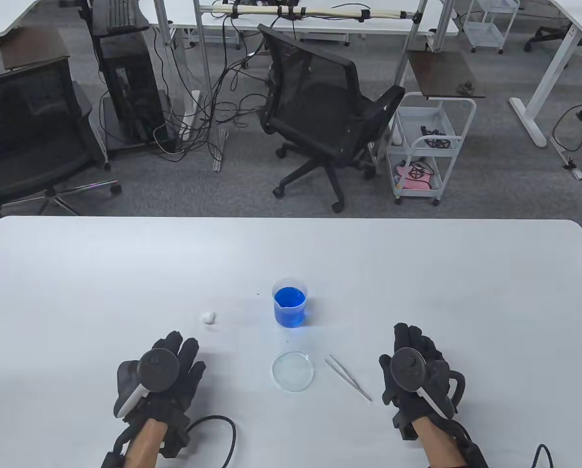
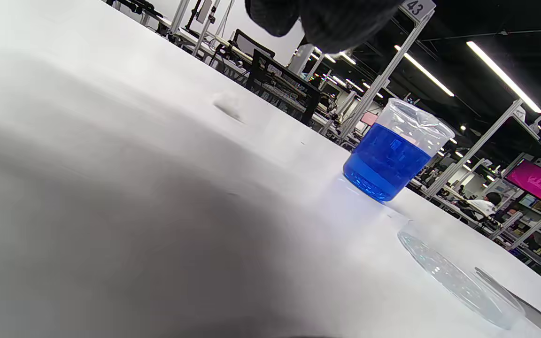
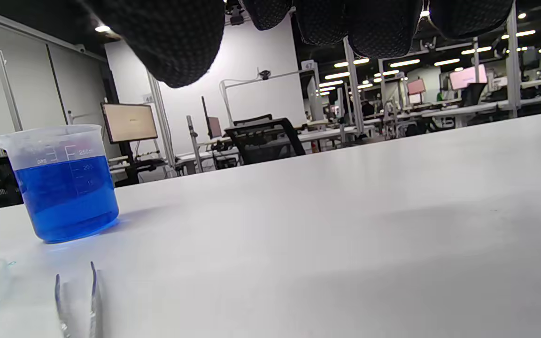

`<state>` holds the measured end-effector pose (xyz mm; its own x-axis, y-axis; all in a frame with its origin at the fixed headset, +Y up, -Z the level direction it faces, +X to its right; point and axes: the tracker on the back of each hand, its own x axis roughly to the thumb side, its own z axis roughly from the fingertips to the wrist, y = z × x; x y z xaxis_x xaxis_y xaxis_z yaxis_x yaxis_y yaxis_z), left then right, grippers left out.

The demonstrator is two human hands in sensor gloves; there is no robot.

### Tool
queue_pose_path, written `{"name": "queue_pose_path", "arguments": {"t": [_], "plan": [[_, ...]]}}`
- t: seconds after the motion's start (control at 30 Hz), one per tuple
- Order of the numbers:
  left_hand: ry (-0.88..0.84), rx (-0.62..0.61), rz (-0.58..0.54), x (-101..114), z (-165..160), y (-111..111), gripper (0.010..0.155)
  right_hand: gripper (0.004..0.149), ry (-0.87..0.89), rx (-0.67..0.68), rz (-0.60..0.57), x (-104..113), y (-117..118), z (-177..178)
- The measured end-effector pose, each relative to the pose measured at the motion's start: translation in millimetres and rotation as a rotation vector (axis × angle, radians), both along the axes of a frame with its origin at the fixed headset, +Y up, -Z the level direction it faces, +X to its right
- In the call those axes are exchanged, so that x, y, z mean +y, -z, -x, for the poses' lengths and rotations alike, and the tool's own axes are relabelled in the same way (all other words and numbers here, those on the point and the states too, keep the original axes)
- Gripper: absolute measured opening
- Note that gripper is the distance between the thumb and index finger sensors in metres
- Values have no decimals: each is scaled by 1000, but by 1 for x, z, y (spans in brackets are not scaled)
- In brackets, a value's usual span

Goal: Dip tweezers-held cotton tuft into dye solution and dot onto culture dish

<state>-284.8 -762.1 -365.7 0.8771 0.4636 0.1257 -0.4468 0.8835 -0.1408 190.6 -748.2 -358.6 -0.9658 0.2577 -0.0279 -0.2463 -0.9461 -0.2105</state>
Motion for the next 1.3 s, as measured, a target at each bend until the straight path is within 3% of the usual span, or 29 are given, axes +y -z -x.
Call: {"name": "queue_pose_path", "arguments": {"t": [0.47,0.77,0.97,1.17,1.3], "plan": [[4,-16,6,-1,-3,-1,61,77,8,1,-37,4,-2,3],[-21,-25,14,-1,-4,-2,61,72,78,84,-12,4,-3,23],[-28,-36,22,-1,-5,-1,60,70,60,198,160,-6,12,61],[-30,-43,48,-3,-8,-1,60,69,-99,200,363,-41,34,81],[-33,-41,54,-2,-7,-1,60,68,-108,191,393,-52,33,81]]}}
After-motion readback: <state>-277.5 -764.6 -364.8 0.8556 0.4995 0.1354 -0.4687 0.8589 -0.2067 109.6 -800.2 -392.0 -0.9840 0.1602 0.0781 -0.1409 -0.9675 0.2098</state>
